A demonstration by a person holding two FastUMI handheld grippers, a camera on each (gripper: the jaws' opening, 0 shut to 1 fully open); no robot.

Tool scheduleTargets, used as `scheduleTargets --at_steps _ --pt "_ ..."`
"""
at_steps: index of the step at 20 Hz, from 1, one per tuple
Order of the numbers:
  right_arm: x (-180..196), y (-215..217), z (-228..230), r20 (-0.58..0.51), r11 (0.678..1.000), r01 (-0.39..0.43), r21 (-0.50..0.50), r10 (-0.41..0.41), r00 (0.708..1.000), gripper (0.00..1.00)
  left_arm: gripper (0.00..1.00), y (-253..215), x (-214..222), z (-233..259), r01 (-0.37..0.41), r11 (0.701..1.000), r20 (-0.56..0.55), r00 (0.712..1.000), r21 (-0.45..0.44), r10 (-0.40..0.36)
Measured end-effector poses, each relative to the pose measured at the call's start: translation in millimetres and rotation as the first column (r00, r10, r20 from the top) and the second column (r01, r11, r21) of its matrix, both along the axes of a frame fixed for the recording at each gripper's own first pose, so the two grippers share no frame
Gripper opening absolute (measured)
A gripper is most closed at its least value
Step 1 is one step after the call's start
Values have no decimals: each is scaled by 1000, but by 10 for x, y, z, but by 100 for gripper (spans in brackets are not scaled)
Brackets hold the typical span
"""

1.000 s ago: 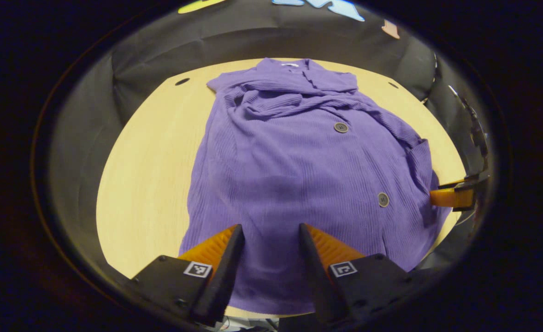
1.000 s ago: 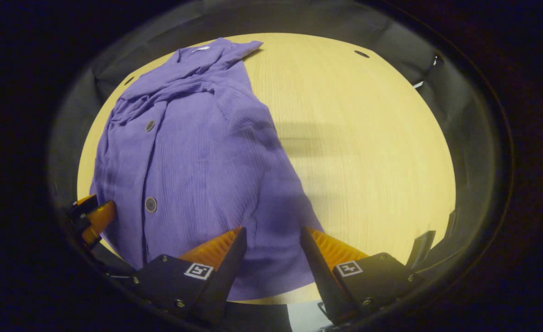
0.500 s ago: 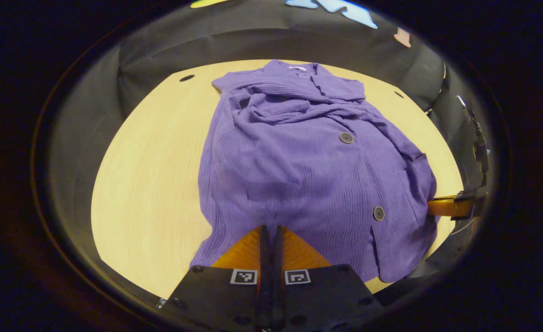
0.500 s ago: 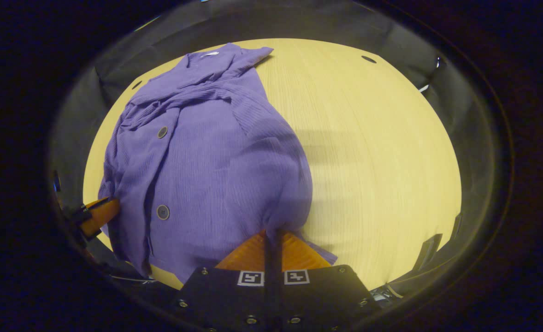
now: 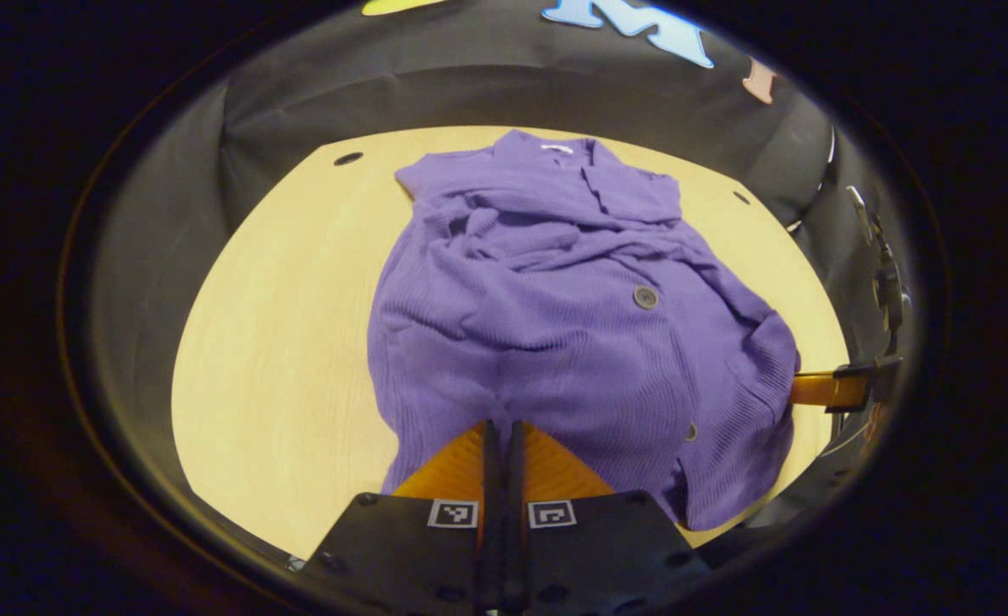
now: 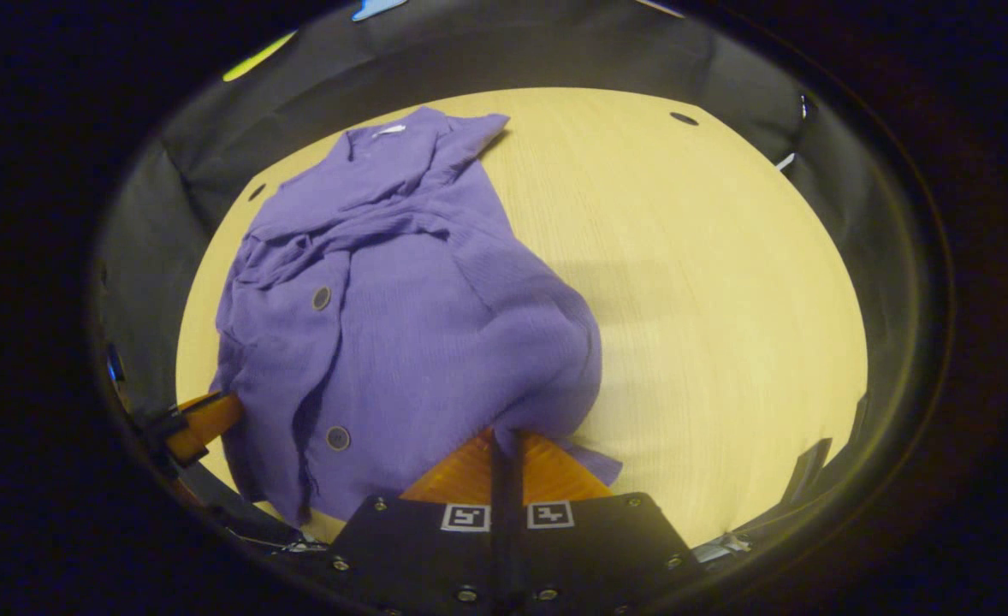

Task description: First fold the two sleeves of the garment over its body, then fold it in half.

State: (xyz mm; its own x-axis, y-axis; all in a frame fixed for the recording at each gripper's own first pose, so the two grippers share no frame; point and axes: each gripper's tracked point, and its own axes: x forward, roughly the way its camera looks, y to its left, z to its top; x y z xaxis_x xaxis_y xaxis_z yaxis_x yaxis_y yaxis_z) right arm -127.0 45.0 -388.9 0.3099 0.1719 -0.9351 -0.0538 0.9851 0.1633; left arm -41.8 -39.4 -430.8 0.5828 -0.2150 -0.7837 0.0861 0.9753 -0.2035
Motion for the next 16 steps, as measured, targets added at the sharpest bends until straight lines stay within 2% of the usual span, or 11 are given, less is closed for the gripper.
scheduleTargets --at_steps 5,16 --pt "521 116 281 85 999 6 41 -10 996 1 6 -25 474 317 -1 1000 76 997 -13 2" --pt "1990 194 684 253 995 41 95 -64 965 1 7 35 1675 693 -41 998 187 981 -45 49"
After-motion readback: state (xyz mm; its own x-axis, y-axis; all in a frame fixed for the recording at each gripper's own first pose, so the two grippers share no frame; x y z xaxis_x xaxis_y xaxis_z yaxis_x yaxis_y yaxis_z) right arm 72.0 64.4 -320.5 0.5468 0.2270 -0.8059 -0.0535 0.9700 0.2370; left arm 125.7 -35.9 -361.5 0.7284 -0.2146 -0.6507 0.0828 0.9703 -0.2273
